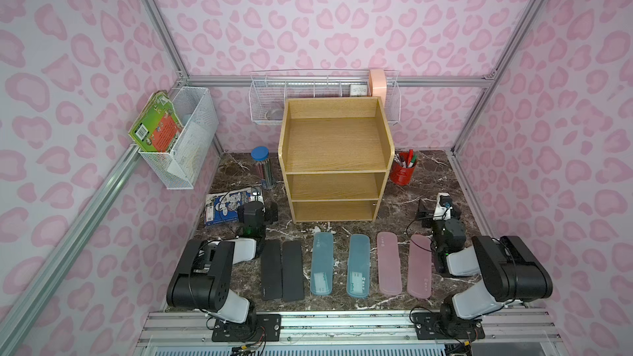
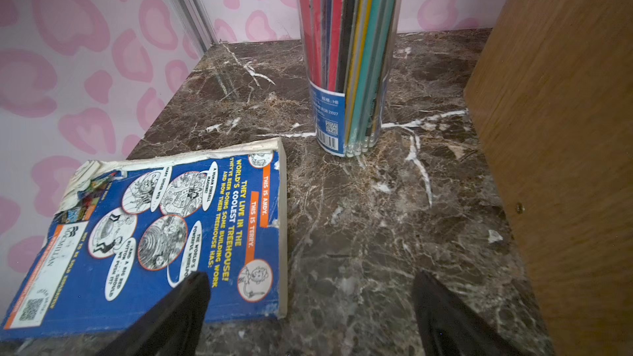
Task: Place the pencil cases on the shelf according to color
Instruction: Pick up the pencil case from the center of the board.
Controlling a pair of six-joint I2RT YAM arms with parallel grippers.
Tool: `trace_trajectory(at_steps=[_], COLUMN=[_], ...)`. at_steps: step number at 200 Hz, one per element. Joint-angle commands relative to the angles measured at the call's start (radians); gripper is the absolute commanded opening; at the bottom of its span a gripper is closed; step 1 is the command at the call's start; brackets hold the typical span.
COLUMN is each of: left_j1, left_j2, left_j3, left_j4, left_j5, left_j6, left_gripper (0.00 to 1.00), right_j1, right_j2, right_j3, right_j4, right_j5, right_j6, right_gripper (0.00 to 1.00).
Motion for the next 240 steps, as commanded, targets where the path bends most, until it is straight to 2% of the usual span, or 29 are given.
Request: trace_trajectory(at_steps=[1, 127, 146, 152, 161, 173, 188, 207, 220, 230, 240], left_j1=[0.001, 0.001, -0.002, -0.005, -0.011, -0.014, -0.019, -0.03, -0.034, -0.04, -0.049], left_j2=[0.002, -0.002, -0.029, -0.055, -0.106, -0.154, -0.211, -0.28, -0.317, -0.338, -0.351], left_j3=[0.009, 0.002, 0.006, 0.018, 0.062, 0.111, 0.188, 0.276, 0.341, 0.39, 0.435], left_j4=[-0.004, 0.001, 0.032, -0.017, -0.176, -0.334, -0.54, -0.763, -0.916, -1.027, -1.134], left_j5=[-0.004, -0.004, -0.01, -0.042, -0.11, -0.163, -0.169, -0.113, -0.044, -0.008, 0.011], left_j6=[0.003, 0.003, 0.056, 0.048, -0.028, -0.076, -0.146, -0.232, -0.29, -0.338, -0.388], left_gripper=[0.98, 0.97, 0.93, 0.93, 0.93, 0.93, 0.93, 0.94, 0.94, 0.94, 0.95], right_j1=[0.003, -0.011, 0.02, 0.045, 0.091, 0.151, 0.23, 0.309, 0.322, 0.323, 0.33], right_j2=[0.0, -0.003, -0.021, -0.046, -0.09, -0.146, -0.215, -0.313, -0.382, -0.434, -0.485], right_j3=[0.003, 0.006, -0.006, -0.008, -0.004, 0.021, 0.079, 0.184, 0.264, 0.317, 0.337], right_j4=[0.016, 0.007, 0.025, 0.011, -0.025, -0.108, -0.289, -0.643, -0.932, -1.131, -1.261], right_j5=[0.005, -0.019, 0.084, 0.135, 0.212, 0.291, 0.398, 0.5, 0.477, 0.406, 0.335], right_j6=[0.0, 0.008, -0.001, -0.015, -0.049, -0.093, -0.109, -0.006, 0.16, 0.277, 0.335], right_gripper=[1.0, 1.0, 1.0, 1.0, 1.0, 1.0, 1.0, 1.0, 1.0, 1.0, 1.0])
